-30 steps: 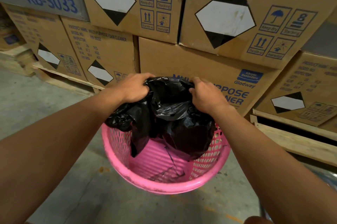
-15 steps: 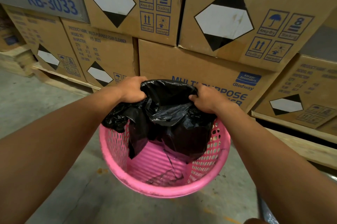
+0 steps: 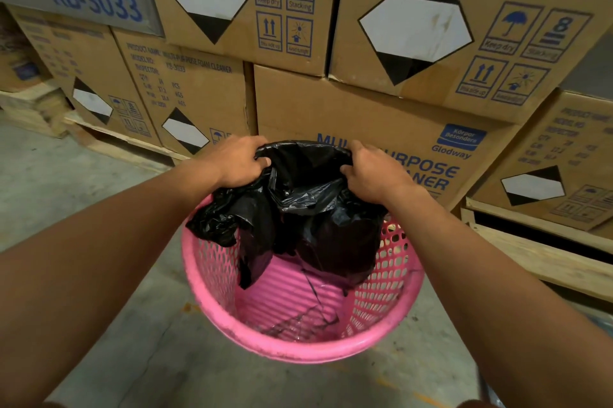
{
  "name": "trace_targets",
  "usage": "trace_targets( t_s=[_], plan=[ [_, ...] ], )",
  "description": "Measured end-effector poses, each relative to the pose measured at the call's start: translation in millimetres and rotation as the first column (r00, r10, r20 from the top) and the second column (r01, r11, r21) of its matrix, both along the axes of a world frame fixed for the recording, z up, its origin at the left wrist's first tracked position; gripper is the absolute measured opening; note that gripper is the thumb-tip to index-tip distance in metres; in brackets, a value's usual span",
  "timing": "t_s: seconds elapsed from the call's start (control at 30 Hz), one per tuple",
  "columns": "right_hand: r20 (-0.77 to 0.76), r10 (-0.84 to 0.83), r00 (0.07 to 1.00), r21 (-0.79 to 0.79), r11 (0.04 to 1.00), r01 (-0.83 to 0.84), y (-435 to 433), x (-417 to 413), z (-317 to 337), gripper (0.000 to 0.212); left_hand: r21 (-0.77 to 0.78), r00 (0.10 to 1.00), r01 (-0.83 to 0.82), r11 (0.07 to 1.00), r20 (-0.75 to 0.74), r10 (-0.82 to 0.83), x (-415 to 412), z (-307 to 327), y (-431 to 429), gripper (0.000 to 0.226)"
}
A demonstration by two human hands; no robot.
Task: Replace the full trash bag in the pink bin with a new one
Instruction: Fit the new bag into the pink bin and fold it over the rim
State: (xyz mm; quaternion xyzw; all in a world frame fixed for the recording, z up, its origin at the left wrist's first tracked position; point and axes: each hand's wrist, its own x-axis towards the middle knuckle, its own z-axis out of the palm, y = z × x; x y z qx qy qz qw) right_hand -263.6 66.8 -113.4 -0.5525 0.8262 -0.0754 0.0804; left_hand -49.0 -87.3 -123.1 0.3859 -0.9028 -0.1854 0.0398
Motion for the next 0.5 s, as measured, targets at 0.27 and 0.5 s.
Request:
trace_targets(
  t_s=[0.27, 0.5],
  plan=[
    [0.091, -0.023, 0.996, 0.149, 0.989, 0.009, 13, -18, 6, 0.084, 0.048, 1.000, 0.001, 0.999, 0.024, -0.003, 2, -1, -2, 0.068],
    [-0.107, 0.104, 0.989, -0.026, 0.994, -0.108, 48, -11, 13, 0.073, -0.238, 0.992, 0.122, 0.963, 0.017, -0.122, 30, 5, 6, 0.077]
  ],
)
